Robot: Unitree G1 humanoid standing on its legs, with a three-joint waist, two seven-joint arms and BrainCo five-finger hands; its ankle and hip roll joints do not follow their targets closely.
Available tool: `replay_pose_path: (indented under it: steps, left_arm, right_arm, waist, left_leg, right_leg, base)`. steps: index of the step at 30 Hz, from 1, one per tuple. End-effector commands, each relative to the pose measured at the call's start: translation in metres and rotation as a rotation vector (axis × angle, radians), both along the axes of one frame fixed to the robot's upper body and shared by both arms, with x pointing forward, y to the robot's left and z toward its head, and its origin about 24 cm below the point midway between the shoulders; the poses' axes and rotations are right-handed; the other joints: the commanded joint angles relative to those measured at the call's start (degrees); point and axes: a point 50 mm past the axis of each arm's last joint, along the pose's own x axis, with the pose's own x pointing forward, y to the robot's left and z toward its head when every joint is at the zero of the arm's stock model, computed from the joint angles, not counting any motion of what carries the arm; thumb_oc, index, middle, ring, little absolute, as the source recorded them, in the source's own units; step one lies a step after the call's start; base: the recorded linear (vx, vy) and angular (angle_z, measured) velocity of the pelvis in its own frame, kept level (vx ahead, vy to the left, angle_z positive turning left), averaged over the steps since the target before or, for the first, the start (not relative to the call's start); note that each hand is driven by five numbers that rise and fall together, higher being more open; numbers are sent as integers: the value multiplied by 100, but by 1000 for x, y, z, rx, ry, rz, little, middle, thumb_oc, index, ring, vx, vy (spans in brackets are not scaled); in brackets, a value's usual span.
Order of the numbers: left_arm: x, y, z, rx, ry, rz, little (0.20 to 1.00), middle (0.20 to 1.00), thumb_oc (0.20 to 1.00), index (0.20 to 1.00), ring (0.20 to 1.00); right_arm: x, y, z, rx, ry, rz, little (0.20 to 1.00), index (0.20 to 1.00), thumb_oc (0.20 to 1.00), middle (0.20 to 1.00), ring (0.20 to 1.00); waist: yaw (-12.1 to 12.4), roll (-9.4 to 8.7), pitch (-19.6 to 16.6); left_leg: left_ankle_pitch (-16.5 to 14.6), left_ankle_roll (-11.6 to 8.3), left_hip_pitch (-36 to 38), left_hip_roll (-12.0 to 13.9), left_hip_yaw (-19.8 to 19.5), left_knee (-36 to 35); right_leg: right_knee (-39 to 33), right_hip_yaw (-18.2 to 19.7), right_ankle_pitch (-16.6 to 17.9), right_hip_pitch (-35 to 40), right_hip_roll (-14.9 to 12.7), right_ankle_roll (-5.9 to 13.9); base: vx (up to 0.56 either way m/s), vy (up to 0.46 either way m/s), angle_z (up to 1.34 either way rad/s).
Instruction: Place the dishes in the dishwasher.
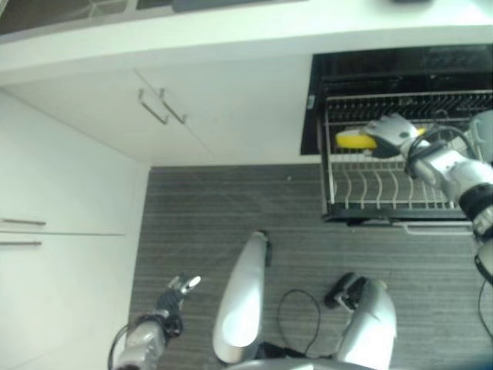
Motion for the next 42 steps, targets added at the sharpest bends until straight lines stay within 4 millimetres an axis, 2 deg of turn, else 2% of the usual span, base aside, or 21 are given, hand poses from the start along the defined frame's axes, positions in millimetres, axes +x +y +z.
replay_pose_path:
  steps: [1, 7, 8, 10, 16, 22, 27, 29, 30, 35, 36, 42]
  left_arm:
    - [-19, 24, 3, 73, 14, 19, 1000, 1000, 1000, 1000, 1000]
    - [-13, 25, 10, 80, -61, 35, 1000, 1000, 1000, 1000, 1000]
    - [-3, 24, 22, 115, -153, 27, 1000, 1000, 1000, 1000, 1000]
    - [4, 22, 33, 141, -236, 22, 1000, 1000, 1000, 1000, 1000]
    - [9, 23, 45, 151, -328, 42, 1000, 1000, 1000, 1000, 1000]
    - [11, 28, 49, 156, -349, 49, 1000, 1000, 1000, 1000, 1000]
    - [19, 31, 56, 161, -371, 34, 1000, 1000, 1000, 1000, 1000]
    - [20, 32, 59, 165, -380, 28, 1000, 1000, 1000, 1000, 1000]
    - [22, 33, 62, 176, -387, 22, 1000, 1000, 1000, 1000, 1000]
    - [22, 38, 66, 204, -390, 10, 1000, 1000, 1000, 1000, 1000]
    - [22, 38, 66, 210, -392, 9, 1000, 1000, 1000, 1000, 1000]
    - [22, 39, 68, 213, -388, 1, 1000, 1000, 1000, 1000, 1000]
  right_arm:
    - [3, -4, 46, 120, -205, -16, 200, 200, 200, 200, 200]
    - [1, -13, 38, 214, -267, -44, 200, 200, 200, 200, 200]
    - [-2, -19, 36, 236, -307, -58, 200, 200, 200, 200, 200]
    - [-5, -26, 35, 242, -345, -77, 200, 200, 200, 200, 200]
    - [-9, -40, 27, 283, -316, -151, 200, 200, 200, 200, 200]
    - [-7, -35, 14, 303, -215, -151, 200, 200, 200, 200, 200]
    - [-5, -23, -8, 119, -24, -107, 200, 200, 200, 200, 200]
    - [-5, -24, -13, 76, 34, -123, 200, 200, 200, 200, 200]
    - [-7, -26, -21, 30, 97, -143, 200, 200, 200, 200, 200]
    - [-8, -28, -30, 31, 133, -167, 200, 200, 200, 200, 200]
    - [-8, -29, -32, 52, 129, -189, 1000, 1000, 1000, 1000, 1000]
    - [-9, -41, -31, 189, 96, -284, 1000, 1000, 1000, 1000, 1000]
  waist:
    - [126, -10, -256]
    - [100, 83, -206]
    - [77, 153, -182]
    - [69, 221, -158]
    - [93, 318, -94]
    - [83, 310, -84]
    - [131, 252, -87]
    - [157, 216, -79]
    - [191, 173, -74]
    - [273, 80, -51]
    - [285, 61, -48]
    - [288, 26, -13]
  left_leg:
    - [-344, -156, 152, 79, -538, -55]
    - [-365, -117, -31, 69, -532, 67]
    - [-375, -91, -134, 57, -524, 127]
    - [-368, -84, -241, 29, -523, 156]
    - [-367, -51, -489, -48, -516, 242]
    - [-400, -21, -626, -62, -498, 363]
    - [-429, 6, -686, -85, -508, 439]
    - [-427, 18, -711, -88, -526, 469]
    - [-419, 29, -729, -90, -537, 470]
    - [-387, 51, -742, -116, -575, 460]
    - [-375, 58, -737, -119, -581, 449]
    - [-370, 93, -742, -123, -582, 477]
  right_leg:
    - [-224, 376, 362, -106, 163, 252]
    - [-98, 452, 335, -306, 164, 217]
    - [-29, 514, 318, -432, 156, 198]
    - [9, 545, 319, -543, 150, 191]
    - [105, 582, 309, -779, 127, 147]
    - [195, 601, 291, -921, 149, 105]
    - [250, 562, 267, -959, 152, 89]
    - [265, 533, 273, -965, 161, 84]
    - [251, 490, 289, -959, 172, 85]
    - [196, 381, 341, -897, 218, 89]
    - [177, 357, 357, -879, 237, 86]
    - [155, 297, 384, -824, 272, 73]
  base:
    - [0, 0, 0]
    - [0, 11, -1]
    - [-7, 49, -3]
    - [-15, 35, 3]
    - [-3, 3, 1]
    - [0, 0, 0]
    - [7, -31, 0]
    - [11, -84, 9]
    - [-3, -97, 11]
    - [1, -80, 3]
    - [4, -75, 3]
    - [-2, -14, 0]
